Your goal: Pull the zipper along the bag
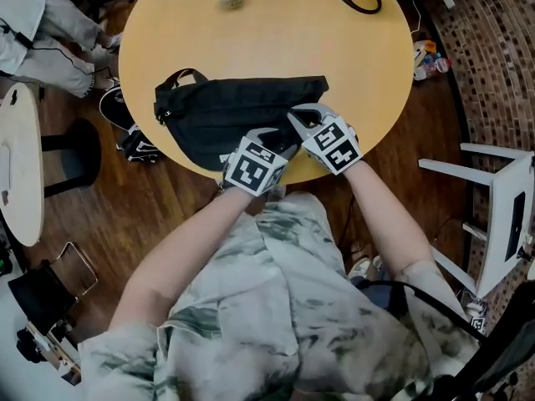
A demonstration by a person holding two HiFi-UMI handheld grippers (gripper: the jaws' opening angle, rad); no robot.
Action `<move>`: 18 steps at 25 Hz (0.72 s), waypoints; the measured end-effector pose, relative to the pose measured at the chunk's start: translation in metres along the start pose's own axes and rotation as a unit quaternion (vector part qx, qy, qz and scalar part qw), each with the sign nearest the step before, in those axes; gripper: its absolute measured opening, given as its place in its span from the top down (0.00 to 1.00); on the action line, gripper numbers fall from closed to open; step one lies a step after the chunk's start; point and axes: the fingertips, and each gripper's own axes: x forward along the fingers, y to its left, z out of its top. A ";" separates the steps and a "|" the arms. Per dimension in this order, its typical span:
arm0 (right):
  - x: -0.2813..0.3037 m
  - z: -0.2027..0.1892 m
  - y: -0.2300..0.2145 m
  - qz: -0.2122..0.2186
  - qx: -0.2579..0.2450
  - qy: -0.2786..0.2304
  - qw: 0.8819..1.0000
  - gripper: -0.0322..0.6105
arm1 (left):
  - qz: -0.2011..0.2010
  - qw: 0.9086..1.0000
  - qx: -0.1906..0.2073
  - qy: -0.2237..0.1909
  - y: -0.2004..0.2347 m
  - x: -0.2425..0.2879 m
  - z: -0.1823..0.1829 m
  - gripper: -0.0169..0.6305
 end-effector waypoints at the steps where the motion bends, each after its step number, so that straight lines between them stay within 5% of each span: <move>1: 0.005 -0.001 -0.002 0.004 0.001 0.003 1.000 0.94 | 0.010 1.000 -0.006 0.008 0.004 0.004 -0.001 0.67; 9: 0.029 -0.007 0.001 0.037 0.013 0.015 0.999 0.94 | 0.087 0.995 -0.035 0.038 0.033 0.035 -0.016 0.67; 18: 0.034 -0.019 0.005 0.048 0.023 0.022 0.998 0.94 | 0.072 0.996 -0.058 0.021 0.037 0.035 -0.024 0.78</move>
